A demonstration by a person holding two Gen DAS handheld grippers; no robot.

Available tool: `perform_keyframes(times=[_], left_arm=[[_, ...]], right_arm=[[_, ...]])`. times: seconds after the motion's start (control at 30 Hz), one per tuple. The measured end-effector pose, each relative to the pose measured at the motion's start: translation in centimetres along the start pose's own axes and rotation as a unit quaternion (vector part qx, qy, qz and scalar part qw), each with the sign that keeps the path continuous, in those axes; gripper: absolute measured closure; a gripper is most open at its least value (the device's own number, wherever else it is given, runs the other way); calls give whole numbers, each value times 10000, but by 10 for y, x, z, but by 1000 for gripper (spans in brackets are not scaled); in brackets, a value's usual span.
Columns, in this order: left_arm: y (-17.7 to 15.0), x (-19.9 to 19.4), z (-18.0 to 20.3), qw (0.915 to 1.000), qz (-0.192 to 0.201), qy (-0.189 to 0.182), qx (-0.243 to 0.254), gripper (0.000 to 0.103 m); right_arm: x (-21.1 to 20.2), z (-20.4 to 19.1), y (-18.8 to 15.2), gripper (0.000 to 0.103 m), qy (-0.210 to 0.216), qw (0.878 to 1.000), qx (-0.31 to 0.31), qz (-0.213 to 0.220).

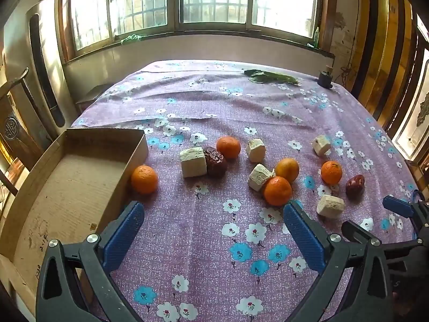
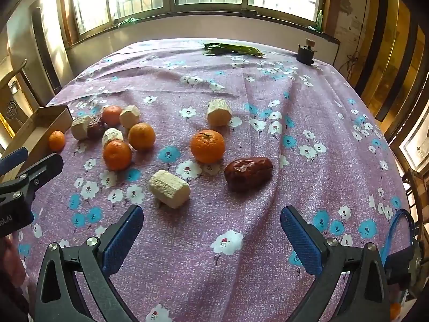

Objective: Organize fruits

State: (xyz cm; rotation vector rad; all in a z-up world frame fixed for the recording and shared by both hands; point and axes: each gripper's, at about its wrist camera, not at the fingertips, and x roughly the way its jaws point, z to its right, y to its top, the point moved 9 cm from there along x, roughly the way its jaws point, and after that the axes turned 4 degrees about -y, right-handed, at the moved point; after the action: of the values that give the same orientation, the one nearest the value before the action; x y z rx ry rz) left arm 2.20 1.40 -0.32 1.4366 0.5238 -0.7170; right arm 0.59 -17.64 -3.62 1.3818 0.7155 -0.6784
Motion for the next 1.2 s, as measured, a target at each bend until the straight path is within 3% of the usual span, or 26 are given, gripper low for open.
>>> perform_keyframes(times=[0.43,0.7,1.07,1.2], left_arm=[[-5,0,-10,9999,-51,-13,-162,0],[-16,12,-21,9992,-287,-150,-219,0],[-28,28,-28,9957,-640,-582,-330,0],[-27,32,-46,9962,-669,-401,-398,0]], right_arm=[[-18,-5,4,0,100,9995,84,285],[-9,-5,-4,0,276,9991,304,40],[-10,-12,-1,0,314,9993,198,39],[-10,-16,1,0,359,9993,137,38]])
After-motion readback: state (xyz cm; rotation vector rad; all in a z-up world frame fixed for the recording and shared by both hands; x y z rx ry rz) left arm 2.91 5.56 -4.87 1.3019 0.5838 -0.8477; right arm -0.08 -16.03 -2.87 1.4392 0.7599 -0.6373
